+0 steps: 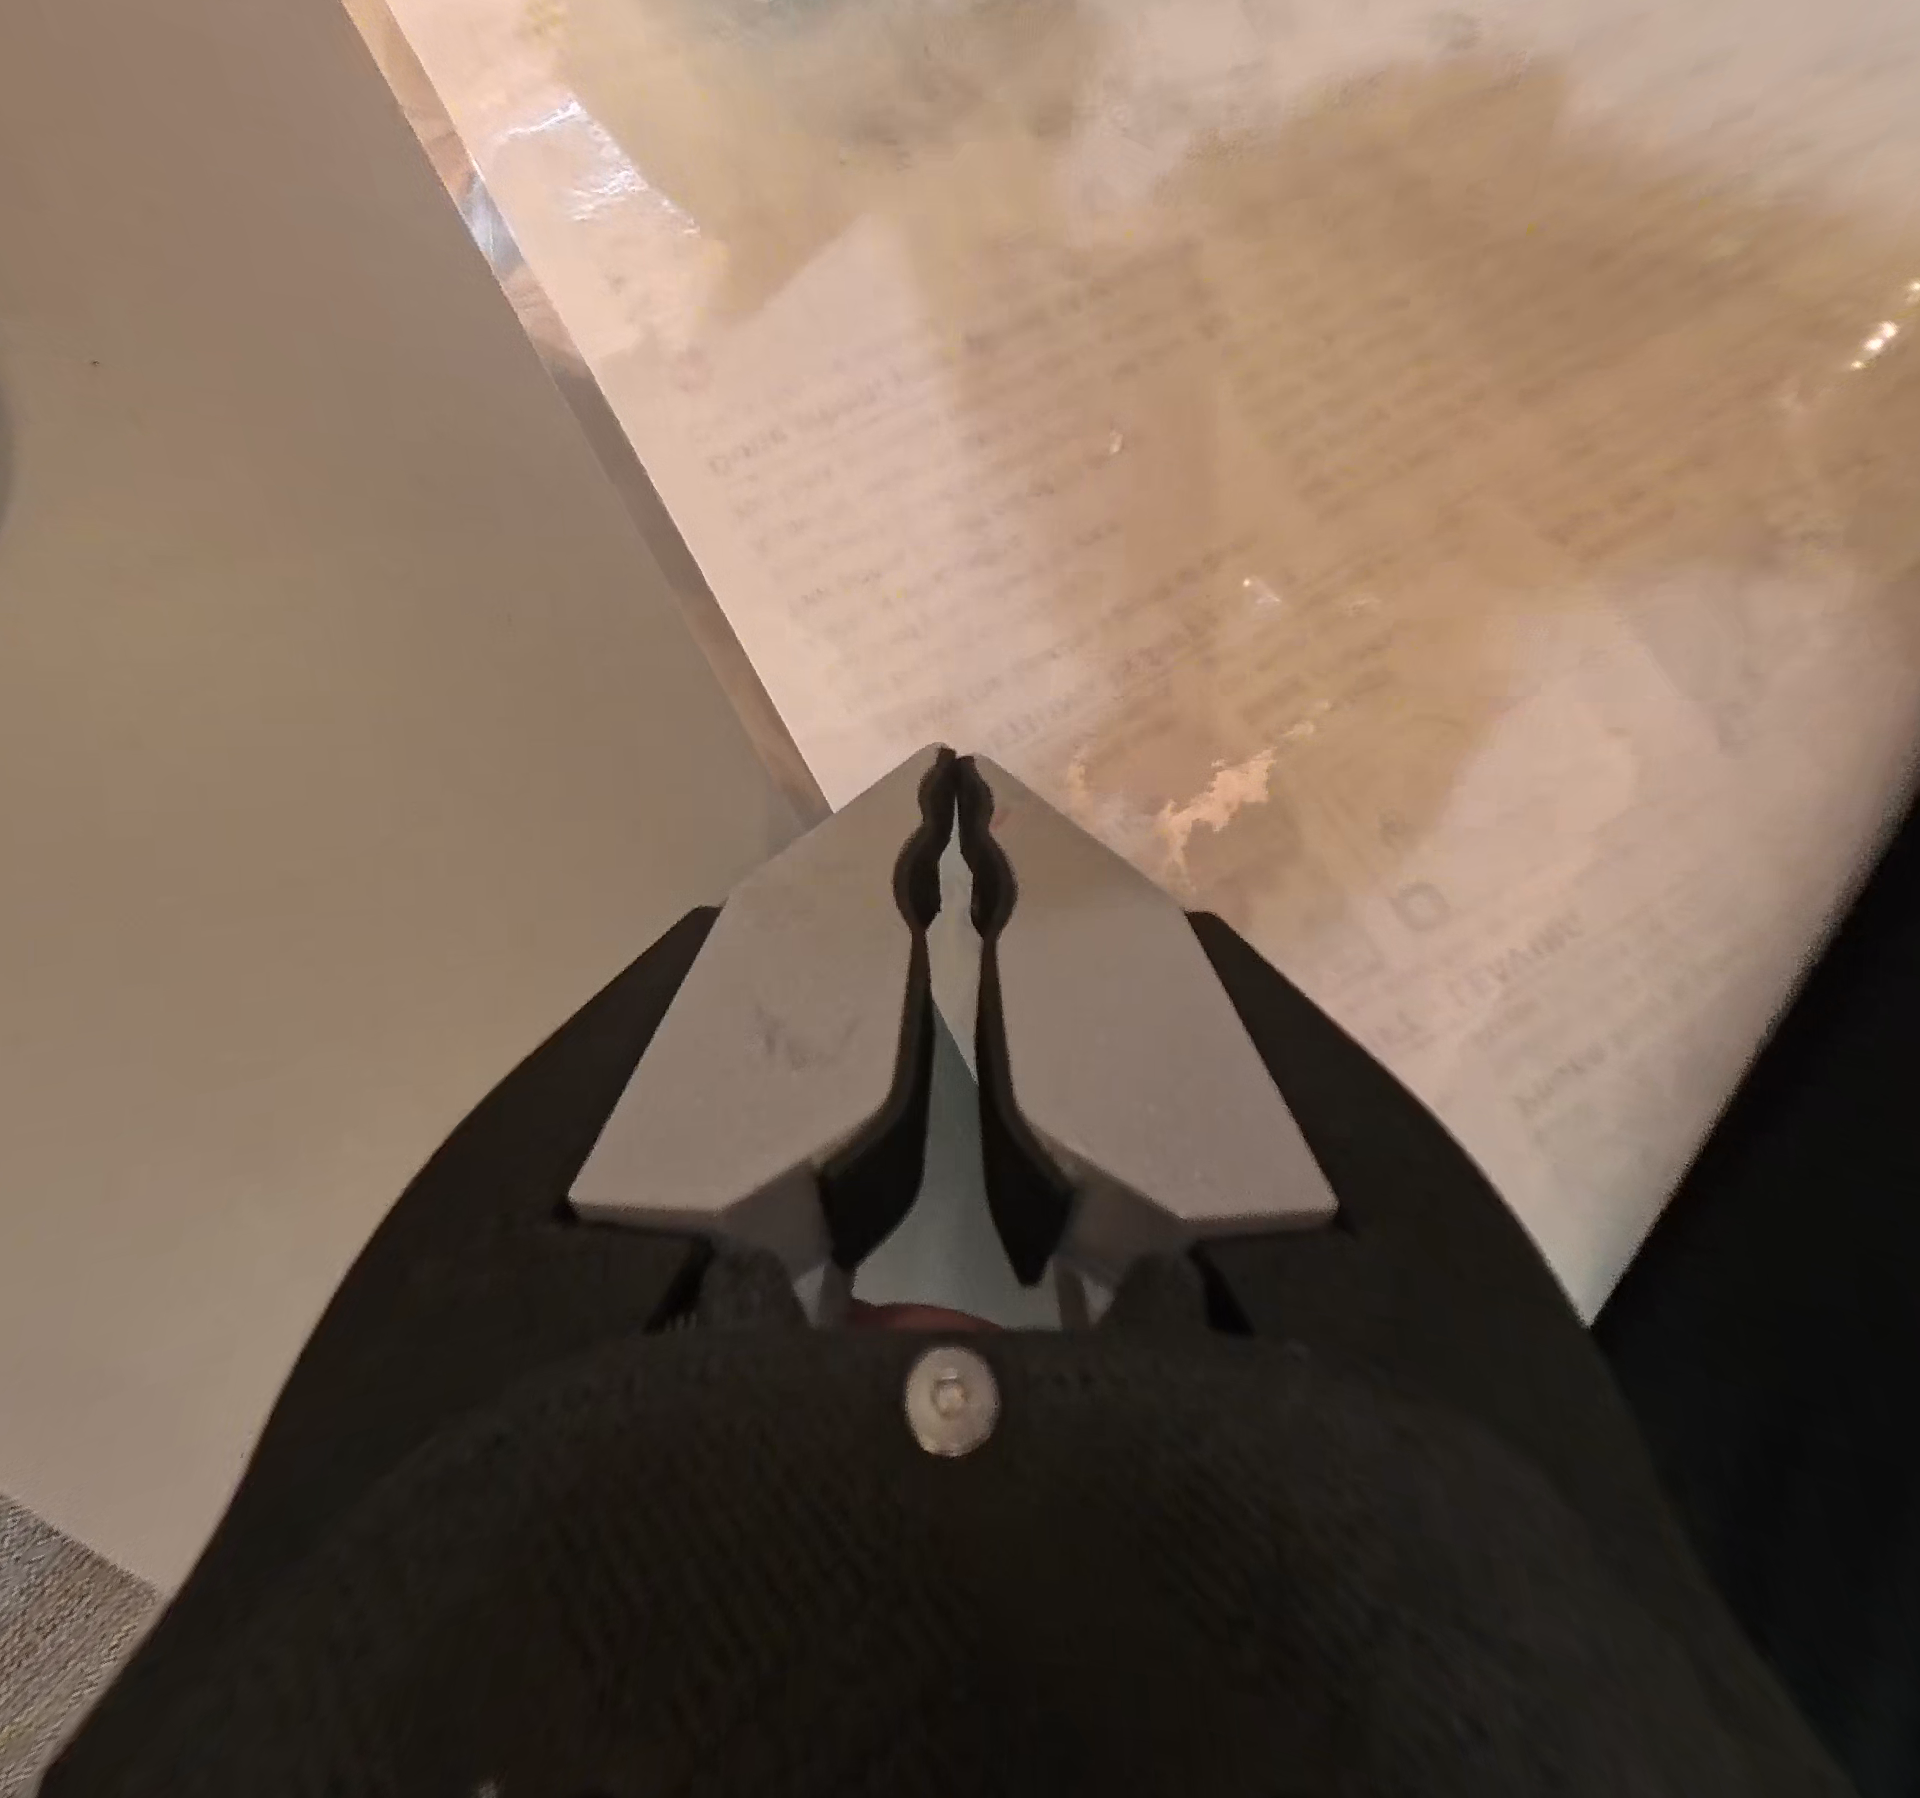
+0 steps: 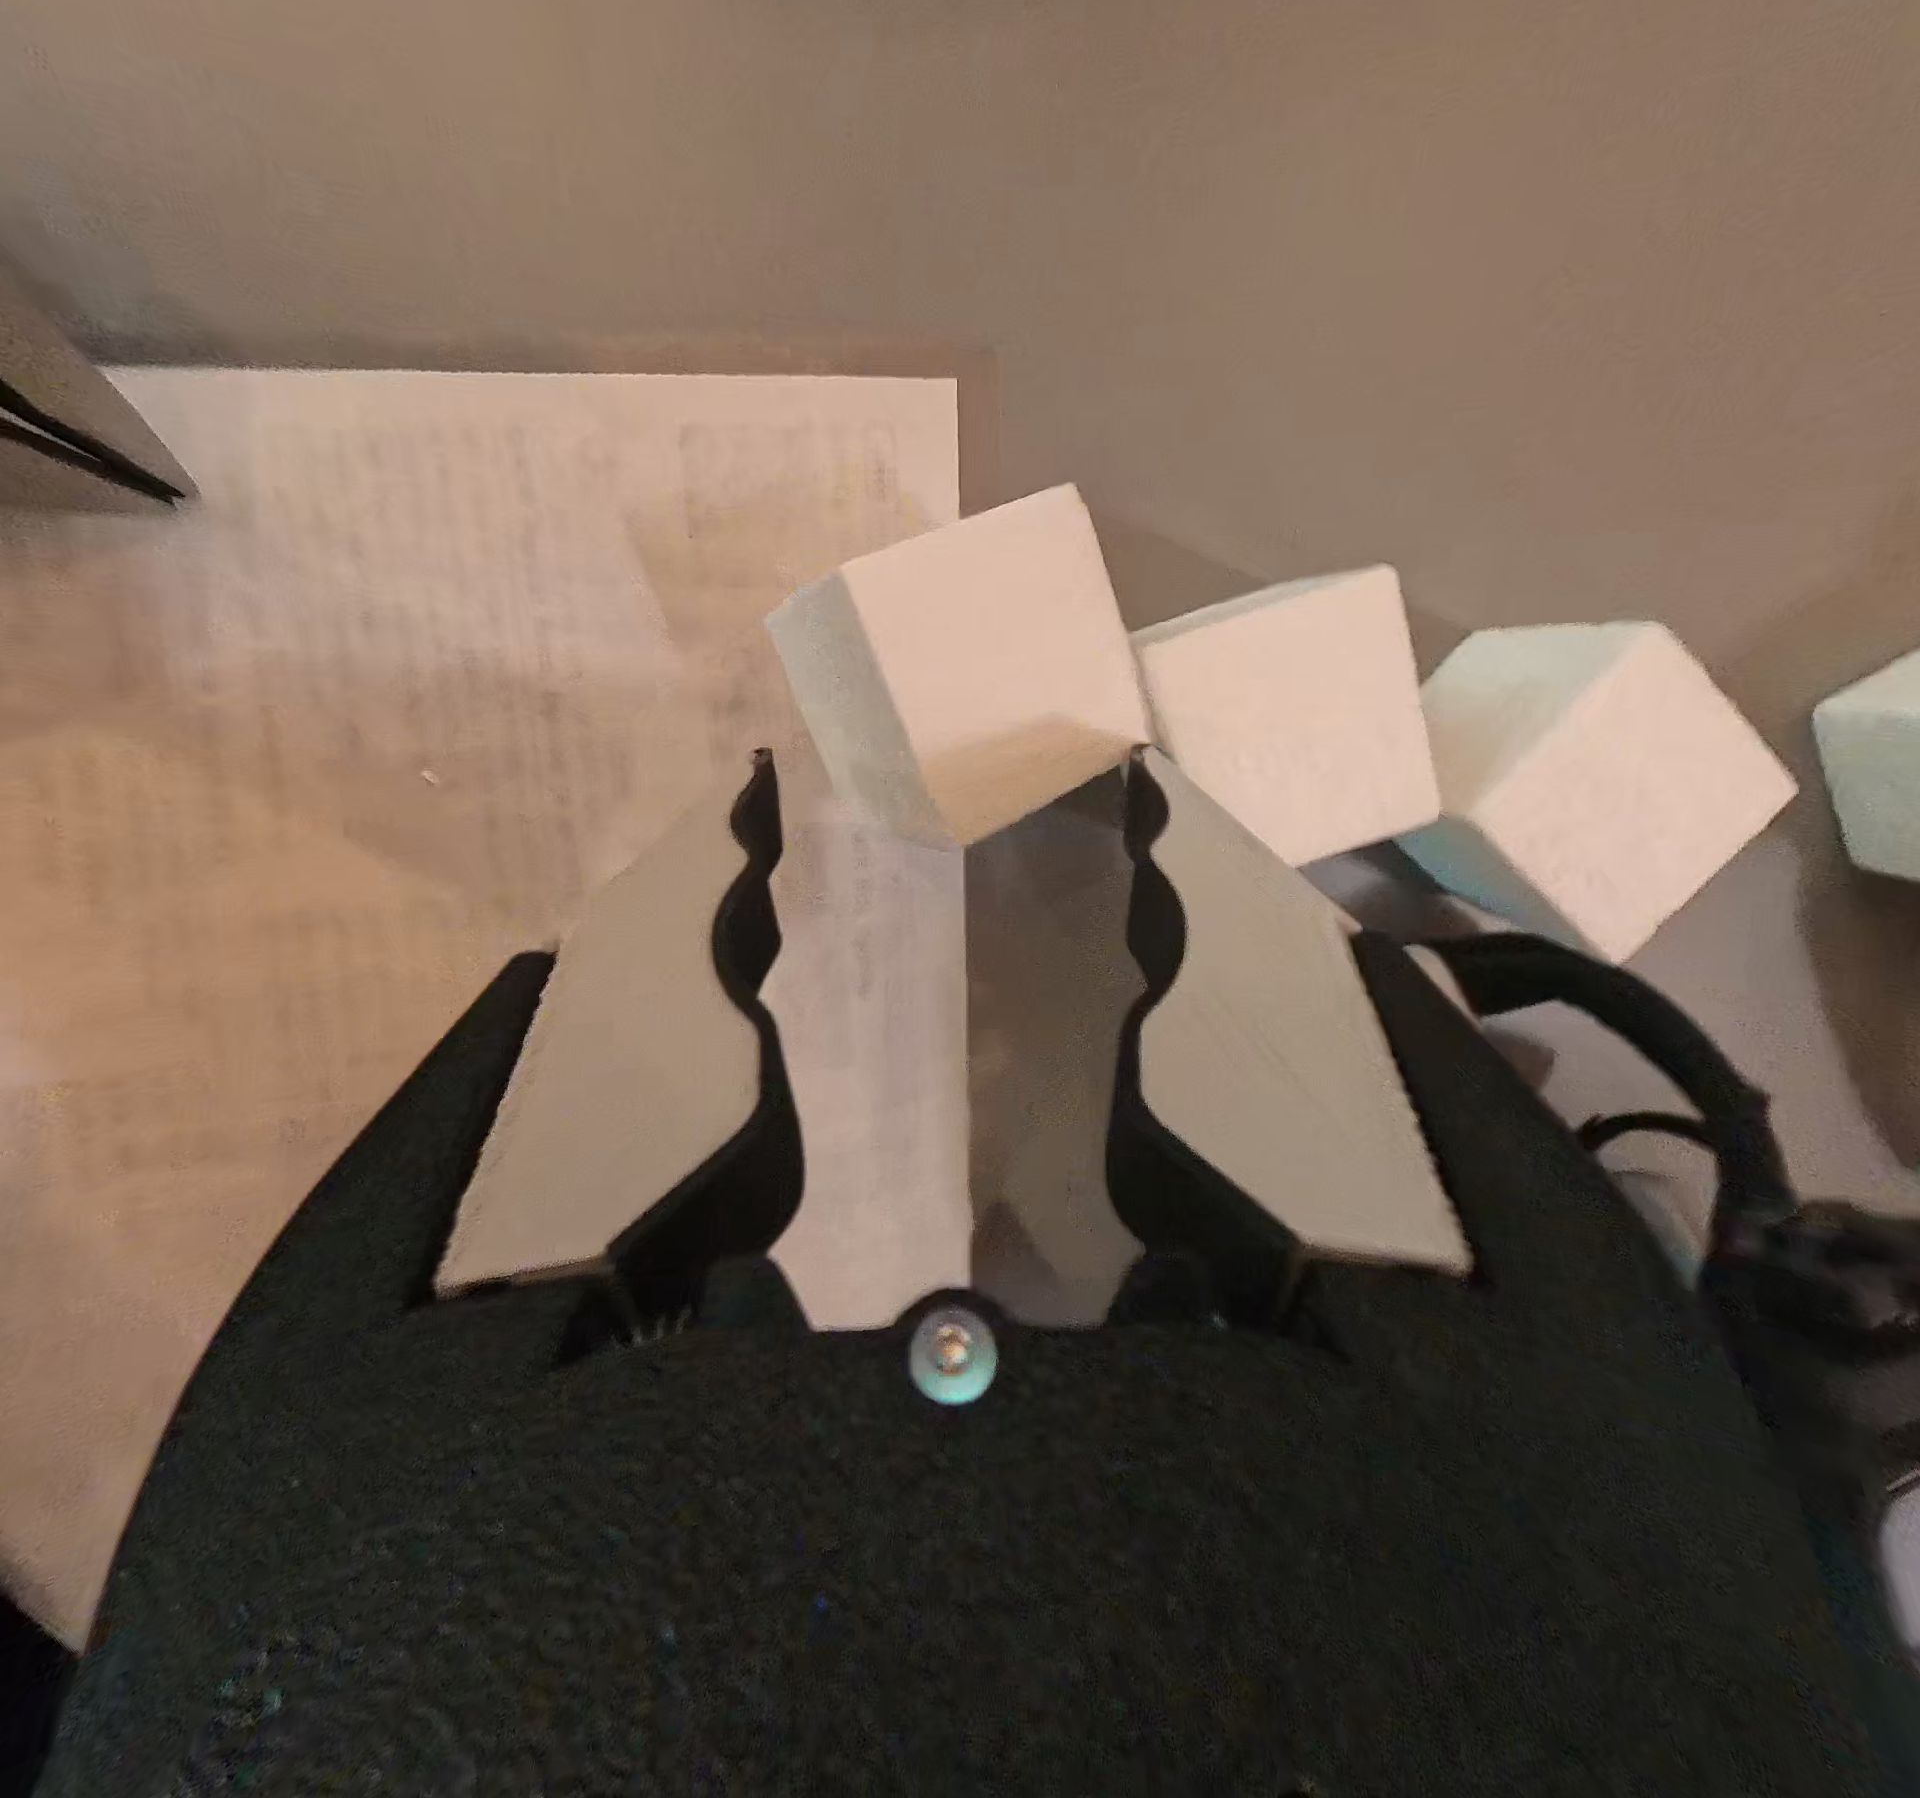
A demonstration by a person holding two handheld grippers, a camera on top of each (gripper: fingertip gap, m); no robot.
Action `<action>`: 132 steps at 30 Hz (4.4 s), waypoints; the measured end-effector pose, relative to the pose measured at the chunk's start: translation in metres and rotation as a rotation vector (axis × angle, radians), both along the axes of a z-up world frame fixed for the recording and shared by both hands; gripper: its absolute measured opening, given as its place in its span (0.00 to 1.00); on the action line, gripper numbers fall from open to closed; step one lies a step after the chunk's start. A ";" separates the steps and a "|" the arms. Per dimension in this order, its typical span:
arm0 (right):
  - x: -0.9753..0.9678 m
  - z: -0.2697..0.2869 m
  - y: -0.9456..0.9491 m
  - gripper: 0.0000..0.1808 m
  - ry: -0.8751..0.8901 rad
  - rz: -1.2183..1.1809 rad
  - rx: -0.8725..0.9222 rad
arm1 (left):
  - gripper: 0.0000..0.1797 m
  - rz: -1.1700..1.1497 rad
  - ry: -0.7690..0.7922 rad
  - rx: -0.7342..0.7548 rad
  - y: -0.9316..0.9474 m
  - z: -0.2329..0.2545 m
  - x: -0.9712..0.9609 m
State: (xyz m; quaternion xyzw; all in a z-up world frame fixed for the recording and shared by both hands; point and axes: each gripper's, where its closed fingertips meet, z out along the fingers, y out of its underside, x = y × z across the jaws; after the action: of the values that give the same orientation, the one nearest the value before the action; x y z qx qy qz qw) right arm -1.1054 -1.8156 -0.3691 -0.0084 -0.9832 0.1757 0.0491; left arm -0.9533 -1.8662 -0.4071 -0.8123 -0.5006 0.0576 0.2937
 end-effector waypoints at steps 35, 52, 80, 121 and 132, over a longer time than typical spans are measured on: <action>0.071 -0.011 0.134 0.32 -0.202 -0.186 0.322 | 0.00 -0.014 -0.005 0.012 0.001 0.000 -0.002; 0.082 -0.036 0.099 0.32 -0.098 -0.108 0.176 | 0.00 -0.323 -0.115 -0.067 0.080 0.004 -0.006; 0.090 0.021 0.100 0.38 -0.163 -0.150 -0.046 | 0.00 -0.235 -0.049 0.018 0.074 0.000 -0.015; 0.053 0.076 0.096 0.31 -0.099 -0.065 0.175 | 0.00 -0.212 -0.016 0.019 0.075 -0.001 -0.015; 0.110 0.028 0.098 0.31 -0.109 -0.001 0.217 | 0.00 -0.230 -0.017 0.007 0.075 -0.001 -0.015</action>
State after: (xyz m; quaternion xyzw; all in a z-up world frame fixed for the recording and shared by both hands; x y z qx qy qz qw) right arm -0.9958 -1.7180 -0.3409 -0.0133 -0.9976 0.0676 -0.0037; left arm -0.9683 -1.7915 -0.4082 -0.8638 -0.4066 0.0148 0.2971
